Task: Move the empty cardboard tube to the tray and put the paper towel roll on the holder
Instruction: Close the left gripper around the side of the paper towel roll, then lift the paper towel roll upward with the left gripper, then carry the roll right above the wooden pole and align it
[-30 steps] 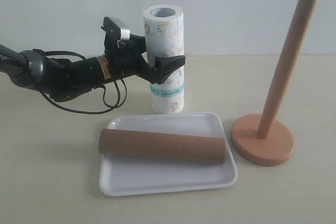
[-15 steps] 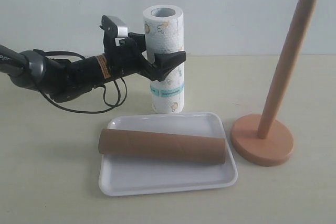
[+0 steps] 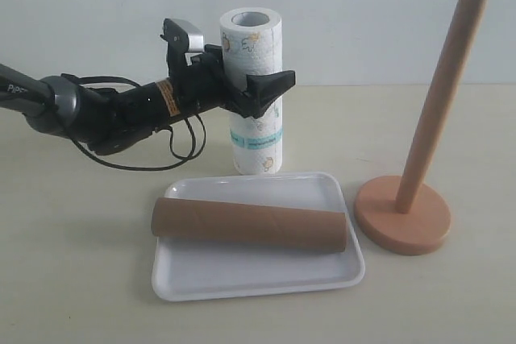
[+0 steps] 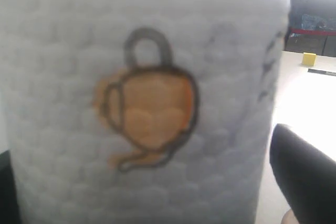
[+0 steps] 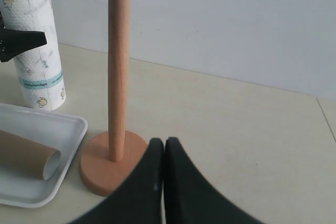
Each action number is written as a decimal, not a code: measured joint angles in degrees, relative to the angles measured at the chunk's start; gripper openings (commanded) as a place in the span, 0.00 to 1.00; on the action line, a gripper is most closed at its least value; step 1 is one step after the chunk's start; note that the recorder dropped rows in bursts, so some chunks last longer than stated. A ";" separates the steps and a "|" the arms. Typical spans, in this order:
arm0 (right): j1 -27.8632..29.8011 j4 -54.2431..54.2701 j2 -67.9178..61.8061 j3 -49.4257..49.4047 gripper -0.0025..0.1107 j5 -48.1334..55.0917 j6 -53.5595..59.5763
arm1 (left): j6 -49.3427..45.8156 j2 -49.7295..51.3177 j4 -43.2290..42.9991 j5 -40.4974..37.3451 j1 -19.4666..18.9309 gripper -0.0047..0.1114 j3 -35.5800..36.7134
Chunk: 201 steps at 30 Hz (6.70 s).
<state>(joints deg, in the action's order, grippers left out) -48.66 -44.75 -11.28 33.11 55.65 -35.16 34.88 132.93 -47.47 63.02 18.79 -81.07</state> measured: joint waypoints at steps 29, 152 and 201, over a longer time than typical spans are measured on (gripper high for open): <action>0.00 0.00 0.00 0.00 0.02 0.00 -0.36 | 0.00 0.00 2.38 -1.06 0.00 0.43 0.00; 0.00 9.96 11.03 -0.08 0.02 0.15 3.62 | 41.39 -18.07 -26.63 -27.24 22.83 0.08 -38.42; 0.00 9.96 11.03 -0.08 0.02 0.15 3.62 | 73.52 -8.96 -52.06 -32.39 24.51 0.08 -54.01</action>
<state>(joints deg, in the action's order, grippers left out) -48.66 -34.80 -0.25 33.03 55.80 -31.54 108.41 123.97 -99.53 30.63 43.30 -135.08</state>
